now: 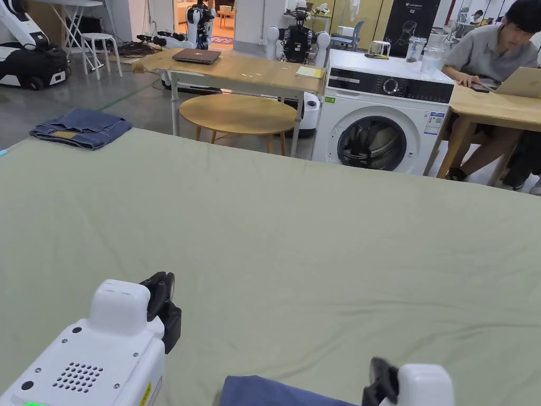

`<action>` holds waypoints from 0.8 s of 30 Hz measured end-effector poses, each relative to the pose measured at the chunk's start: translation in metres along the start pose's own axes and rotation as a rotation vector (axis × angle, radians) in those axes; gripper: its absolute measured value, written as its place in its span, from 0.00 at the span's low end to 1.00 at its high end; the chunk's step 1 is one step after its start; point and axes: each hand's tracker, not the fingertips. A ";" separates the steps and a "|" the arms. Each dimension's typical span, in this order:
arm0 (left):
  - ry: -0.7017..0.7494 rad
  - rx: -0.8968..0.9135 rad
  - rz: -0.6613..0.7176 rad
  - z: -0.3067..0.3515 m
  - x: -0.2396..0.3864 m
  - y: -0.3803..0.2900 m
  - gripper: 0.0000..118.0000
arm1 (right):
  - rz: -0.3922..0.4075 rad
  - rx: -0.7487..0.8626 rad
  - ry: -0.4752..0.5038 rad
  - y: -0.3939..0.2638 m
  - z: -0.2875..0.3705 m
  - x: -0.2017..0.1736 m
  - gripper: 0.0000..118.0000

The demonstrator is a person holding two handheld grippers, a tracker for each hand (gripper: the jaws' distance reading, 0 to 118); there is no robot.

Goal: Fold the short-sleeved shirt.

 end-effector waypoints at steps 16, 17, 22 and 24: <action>-0.351 -0.514 0.253 -0.019 -0.028 -0.040 0.22 | -0.092 -0.352 0.060 -0.065 -0.045 0.001 0.00; -0.416 -0.594 0.327 -0.027 -0.032 -0.052 0.34 | -0.091 -0.349 0.062 -0.065 -0.045 0.000 0.00; -0.525 -0.719 0.526 -0.040 -0.041 -0.087 0.71 | -0.076 -0.359 0.061 -0.062 -0.046 -0.002 0.00; -0.616 -0.751 0.625 -0.048 -0.048 -0.095 0.71 | -0.077 -0.360 0.063 -0.062 -0.047 -0.001 0.00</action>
